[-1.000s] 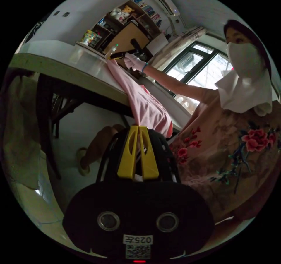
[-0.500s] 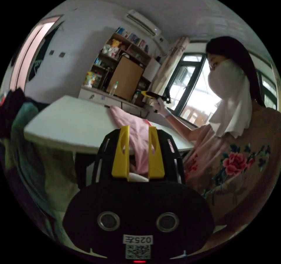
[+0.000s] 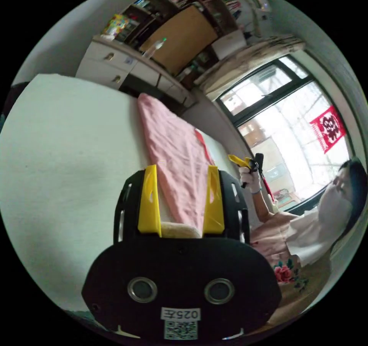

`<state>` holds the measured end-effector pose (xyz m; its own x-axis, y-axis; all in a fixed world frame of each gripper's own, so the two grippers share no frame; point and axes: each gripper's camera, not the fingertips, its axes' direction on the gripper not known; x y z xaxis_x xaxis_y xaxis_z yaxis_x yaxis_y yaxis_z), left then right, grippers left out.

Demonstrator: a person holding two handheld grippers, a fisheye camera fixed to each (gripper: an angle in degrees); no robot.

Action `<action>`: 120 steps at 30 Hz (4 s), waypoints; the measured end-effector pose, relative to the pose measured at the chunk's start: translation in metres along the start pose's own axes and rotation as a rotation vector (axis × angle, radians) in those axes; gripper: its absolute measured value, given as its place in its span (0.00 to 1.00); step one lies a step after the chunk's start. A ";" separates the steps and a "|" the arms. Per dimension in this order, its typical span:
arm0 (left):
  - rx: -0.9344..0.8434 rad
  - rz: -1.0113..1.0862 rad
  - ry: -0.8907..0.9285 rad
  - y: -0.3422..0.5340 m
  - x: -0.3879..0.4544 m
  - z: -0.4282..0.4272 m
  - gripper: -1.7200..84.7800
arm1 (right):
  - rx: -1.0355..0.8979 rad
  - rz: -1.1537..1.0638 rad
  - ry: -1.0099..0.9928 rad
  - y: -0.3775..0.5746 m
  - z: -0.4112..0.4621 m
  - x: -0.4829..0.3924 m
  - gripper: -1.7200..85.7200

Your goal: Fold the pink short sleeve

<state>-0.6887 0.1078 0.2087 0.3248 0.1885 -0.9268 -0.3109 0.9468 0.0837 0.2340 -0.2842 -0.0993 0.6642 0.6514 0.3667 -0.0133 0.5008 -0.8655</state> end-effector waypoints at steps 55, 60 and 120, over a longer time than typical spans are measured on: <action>-0.154 0.223 -0.188 0.272 0.153 0.418 0.12 | -0.231 -0.152 0.495 -0.083 0.250 -0.039 0.10; -0.112 0.241 -0.320 0.301 0.170 0.418 0.11 | -0.239 -0.177 0.535 -0.080 0.280 -0.045 0.09; -0.142 0.168 -0.198 0.385 0.188 0.354 0.04 | -0.202 -0.049 0.097 0.010 0.227 0.000 0.01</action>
<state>-0.4312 0.5997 0.1961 0.4222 0.3999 -0.8135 -0.4922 0.8547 0.1647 0.0644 -0.1501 -0.0309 0.7292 0.5666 0.3837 0.1638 0.3999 -0.9018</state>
